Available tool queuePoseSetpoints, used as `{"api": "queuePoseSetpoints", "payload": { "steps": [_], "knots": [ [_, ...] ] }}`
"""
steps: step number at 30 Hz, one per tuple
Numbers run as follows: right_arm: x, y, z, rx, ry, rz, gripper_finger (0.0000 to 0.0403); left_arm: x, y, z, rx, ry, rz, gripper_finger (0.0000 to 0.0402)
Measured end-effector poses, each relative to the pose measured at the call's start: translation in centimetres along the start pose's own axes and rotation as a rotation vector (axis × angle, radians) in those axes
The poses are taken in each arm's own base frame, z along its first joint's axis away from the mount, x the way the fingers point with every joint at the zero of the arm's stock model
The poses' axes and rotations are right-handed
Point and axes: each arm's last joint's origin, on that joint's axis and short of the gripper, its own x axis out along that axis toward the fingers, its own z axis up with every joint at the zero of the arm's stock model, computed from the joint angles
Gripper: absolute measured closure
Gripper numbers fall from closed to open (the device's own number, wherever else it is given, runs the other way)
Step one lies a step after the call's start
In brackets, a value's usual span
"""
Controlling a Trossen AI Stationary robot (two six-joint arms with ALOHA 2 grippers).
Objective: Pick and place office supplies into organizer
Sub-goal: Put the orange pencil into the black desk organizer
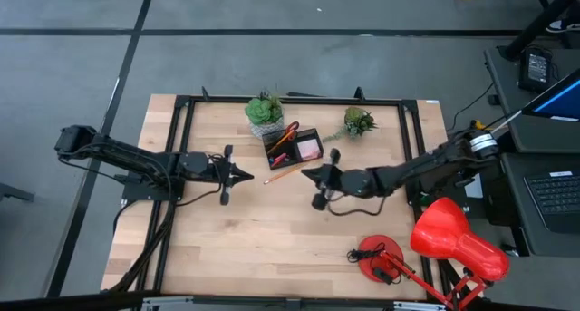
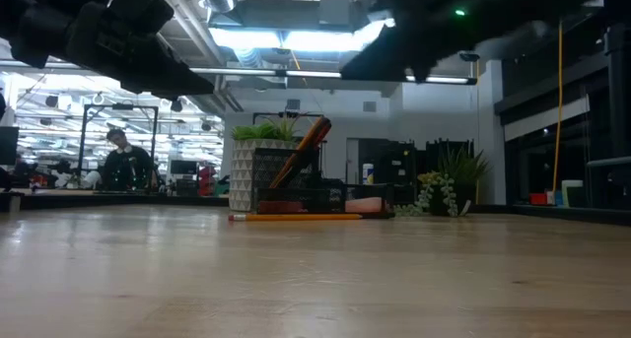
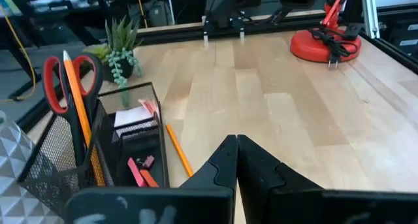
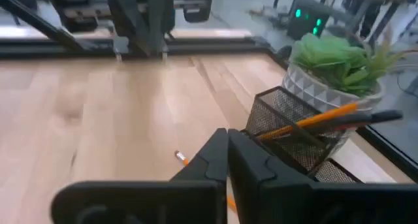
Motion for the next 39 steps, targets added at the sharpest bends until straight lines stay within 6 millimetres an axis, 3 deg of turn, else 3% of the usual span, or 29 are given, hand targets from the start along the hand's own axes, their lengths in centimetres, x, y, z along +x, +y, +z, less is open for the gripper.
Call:
{"api": "queuePoseSetpoints", "payload": {
  "steps": [5, 10, 16, 23, 30, 39],
  "knots": [
    [-2.3, -0.3, -2.2, -0.012, -0.095, 0.042, 0.0397, 0.2, 0.0, 0.1, 0.006, 0.003, 0.0, 0.0399],
    [-3.6, -1.2, -1.9, -0.061, -0.189, 0.22, 0.0397, 1.4, -0.2, 1.5, -0.006, 0.097, -0.013, 0.04],
    [-4.8, -4.0, -1.4, -0.027, -0.241, 0.438, 0.0396, 4.0, -0.5, 3.1, 0.044, 0.209, -0.008, 0.04],
    [-6.5, -6.0, -2.6, -0.039, -0.264, 0.404, 0.0396, 6.6, -0.8, 4.2, -0.062, 0.283, 0.021, 0.0398],
    [-7.0, -6.2, -3.1, -0.005, -0.261, 0.411, 0.0396, 9.5, -1.3, 4.8, -0.082, 0.519, 0.079, 0.0392],
    [-6.9, -6.2, -3.3, 0.023, -0.235, 0.415, 0.0396, 13.3, -2.2, 4.5, -0.045, 0.683, 0.081, 0.0337]
  ]
}}
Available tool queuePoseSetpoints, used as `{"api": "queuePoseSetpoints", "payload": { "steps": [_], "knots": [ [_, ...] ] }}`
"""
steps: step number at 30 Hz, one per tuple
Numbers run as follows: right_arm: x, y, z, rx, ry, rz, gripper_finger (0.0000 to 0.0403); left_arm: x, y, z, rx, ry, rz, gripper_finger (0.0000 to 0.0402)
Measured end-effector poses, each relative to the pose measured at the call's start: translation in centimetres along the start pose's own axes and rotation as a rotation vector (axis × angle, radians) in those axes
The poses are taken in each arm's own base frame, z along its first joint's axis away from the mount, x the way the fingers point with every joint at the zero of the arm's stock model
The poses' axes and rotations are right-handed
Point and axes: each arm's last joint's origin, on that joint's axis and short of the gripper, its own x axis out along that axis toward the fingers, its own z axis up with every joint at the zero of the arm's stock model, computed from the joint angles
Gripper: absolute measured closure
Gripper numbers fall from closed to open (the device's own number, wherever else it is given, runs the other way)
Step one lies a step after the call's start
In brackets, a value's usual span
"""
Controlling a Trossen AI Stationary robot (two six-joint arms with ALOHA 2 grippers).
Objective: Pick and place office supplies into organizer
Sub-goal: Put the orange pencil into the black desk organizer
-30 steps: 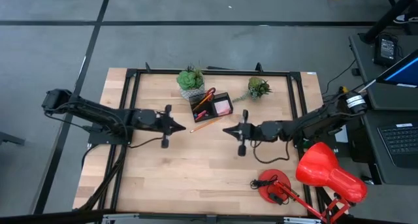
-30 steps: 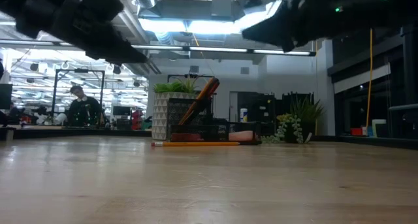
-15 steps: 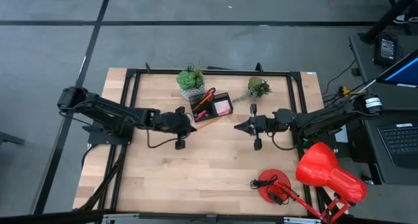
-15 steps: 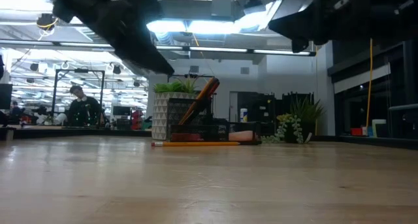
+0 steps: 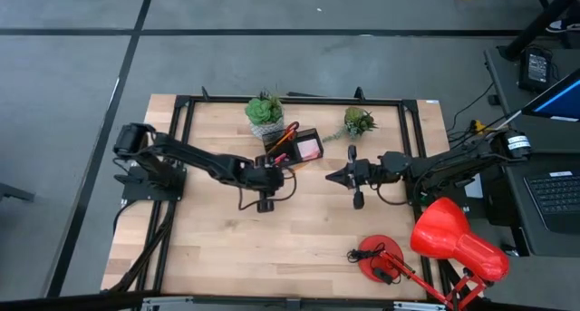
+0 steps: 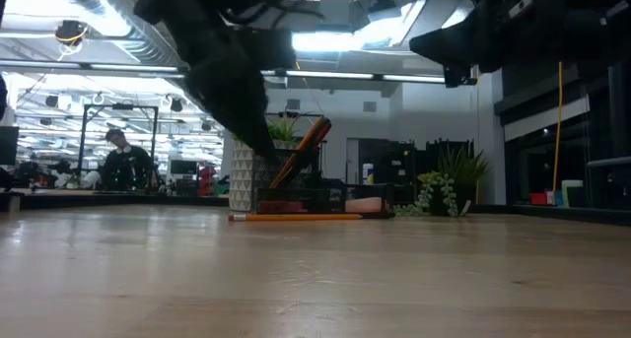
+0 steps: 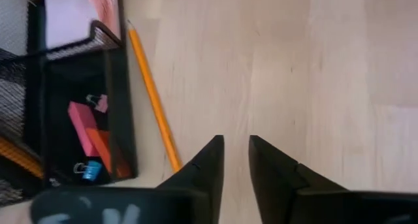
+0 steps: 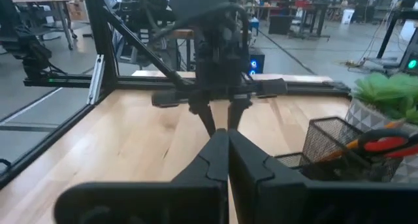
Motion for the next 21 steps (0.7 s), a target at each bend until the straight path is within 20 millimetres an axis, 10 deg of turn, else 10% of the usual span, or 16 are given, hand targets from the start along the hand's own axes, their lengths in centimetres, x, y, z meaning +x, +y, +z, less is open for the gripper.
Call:
{"api": "queuePoseSetpoints", "payload": {
  "steps": [21],
  "knots": [
    [0.0, 0.1, -0.7, 0.032, 0.076, 0.002, 0.0395, 5.6, 2.2, 1.7, -0.18, 0.21, 0.175, 0.0271]
  ]
}}
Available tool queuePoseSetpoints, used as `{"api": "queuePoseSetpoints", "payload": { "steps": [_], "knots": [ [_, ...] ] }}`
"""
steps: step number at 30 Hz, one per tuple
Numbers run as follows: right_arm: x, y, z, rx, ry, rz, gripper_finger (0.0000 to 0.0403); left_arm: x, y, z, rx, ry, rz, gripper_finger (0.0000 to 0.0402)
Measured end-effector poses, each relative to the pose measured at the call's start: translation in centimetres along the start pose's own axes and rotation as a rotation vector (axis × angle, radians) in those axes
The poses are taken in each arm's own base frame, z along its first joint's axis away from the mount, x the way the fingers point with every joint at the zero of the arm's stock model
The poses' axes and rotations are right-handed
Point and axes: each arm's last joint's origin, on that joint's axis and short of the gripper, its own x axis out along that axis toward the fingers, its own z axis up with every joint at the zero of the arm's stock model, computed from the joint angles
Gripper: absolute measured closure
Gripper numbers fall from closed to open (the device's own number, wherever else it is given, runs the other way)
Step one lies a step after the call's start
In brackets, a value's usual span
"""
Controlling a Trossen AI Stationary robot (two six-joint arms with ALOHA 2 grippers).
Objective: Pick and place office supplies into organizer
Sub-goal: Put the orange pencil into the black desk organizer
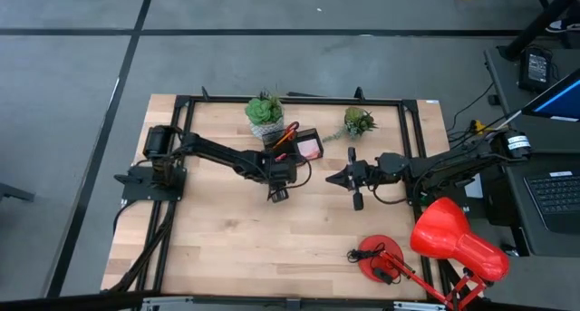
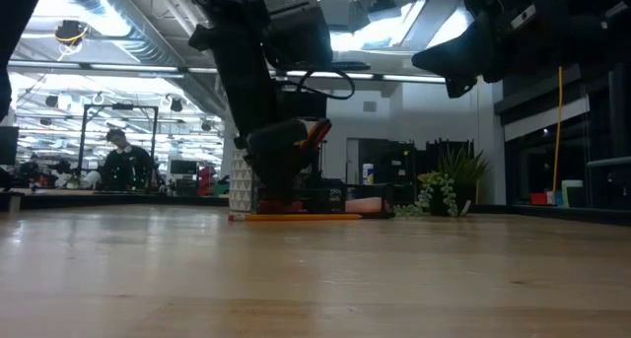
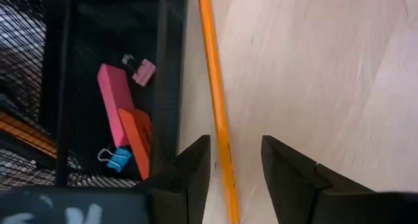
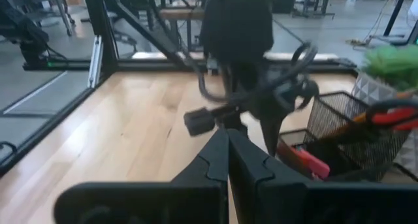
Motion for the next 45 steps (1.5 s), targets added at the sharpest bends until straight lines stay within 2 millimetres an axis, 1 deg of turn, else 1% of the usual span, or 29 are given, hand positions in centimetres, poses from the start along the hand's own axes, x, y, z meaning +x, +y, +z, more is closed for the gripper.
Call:
{"api": "queuePoseSetpoints", "payload": {
  "steps": [3, 12, 22, 30, 36, 41, 45],
  "knots": [
    [0.0, 0.0, -0.3, -0.003, 0.031, -0.001, 0.0395, 0.1, 0.2, 0.1, -0.02, -0.002, 0.001, 0.0272],
    [0.0, 0.0, -0.3, -0.025, 0.027, 0.0, 0.0395, 0.3, 0.8, -0.1, -0.028, 0.043, -0.008, 0.0272],
    [0.0, 0.0, 0.1, -0.026, -0.012, 0.0, 0.0395, 0.4, 0.8, -0.1, -0.021, 0.057, -0.039, 0.0274],
    [0.0, 0.0, 0.4, -0.025, -0.042, -0.001, 0.0395, 1.8, 0.7, -0.5, -0.003, 0.096, -0.016, 0.0273],
    [0.0, 0.0, 0.5, -0.025, -0.052, -0.001, 0.0395, 1.8, 1.2, -0.4, -0.019, 0.1, -0.031, 0.0274],
    [0.0, 0.0, 0.5, -0.025, -0.052, -0.001, 0.0395, 2.0, 1.4, -0.3, -0.035, 0.124, -0.094, 0.0283],
    [0.0, 0.0, 0.5, -0.025, -0.052, -0.001, 0.0395, 2.1, 1.6, -0.3, -0.046, 0.13, -0.103, 0.03]
  ]
}}
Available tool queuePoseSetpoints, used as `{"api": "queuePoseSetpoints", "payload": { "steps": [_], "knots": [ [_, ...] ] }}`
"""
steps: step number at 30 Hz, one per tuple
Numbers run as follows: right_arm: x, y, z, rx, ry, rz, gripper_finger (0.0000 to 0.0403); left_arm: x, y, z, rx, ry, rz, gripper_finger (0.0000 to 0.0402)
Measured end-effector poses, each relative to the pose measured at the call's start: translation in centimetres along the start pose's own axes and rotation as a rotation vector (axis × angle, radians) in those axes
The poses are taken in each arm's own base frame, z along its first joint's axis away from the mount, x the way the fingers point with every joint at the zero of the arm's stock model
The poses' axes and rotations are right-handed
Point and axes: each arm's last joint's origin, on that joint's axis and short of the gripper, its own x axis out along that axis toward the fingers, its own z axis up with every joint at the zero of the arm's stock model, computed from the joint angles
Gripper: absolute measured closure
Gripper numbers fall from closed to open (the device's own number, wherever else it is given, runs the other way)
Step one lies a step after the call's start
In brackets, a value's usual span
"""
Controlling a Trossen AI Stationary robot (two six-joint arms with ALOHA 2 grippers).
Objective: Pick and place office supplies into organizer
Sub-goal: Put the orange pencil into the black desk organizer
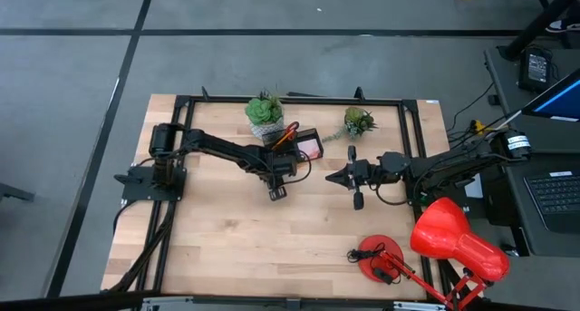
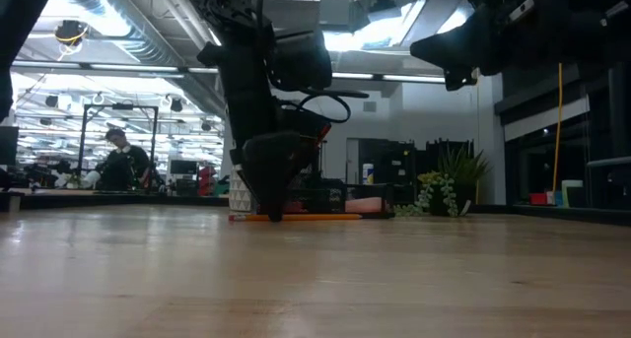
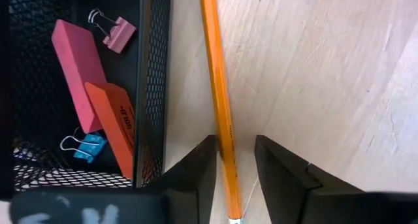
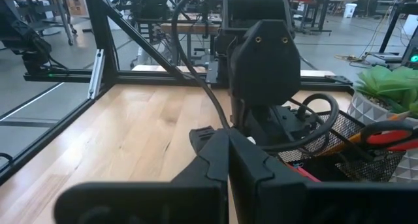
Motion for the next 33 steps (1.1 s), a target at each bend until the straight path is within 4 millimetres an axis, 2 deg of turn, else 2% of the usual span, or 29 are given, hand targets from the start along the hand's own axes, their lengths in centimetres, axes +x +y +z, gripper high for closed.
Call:
{"api": "queuePoseSetpoints", "payload": {
  "steps": [14, 26, 33],
  "knots": [
    [0.0, 0.0, 0.0, 0.0, 0.001, 0.0, 0.0395, -0.1, -0.4, -0.7, 0.013, 0.068, -0.013, 0.0386],
    [0.0, 0.0, 0.0, 0.0, 0.001, 0.0, 0.0395, -0.6, -2.4, -2.8, 0.102, 0.188, 0.002, 0.0369],
    [0.0, 0.0, 0.0, 0.0, 0.001, 0.0, 0.0395, -0.7, -3.0, -3.2, 0.14, 0.193, 0.026, 0.0364]
  ]
}}
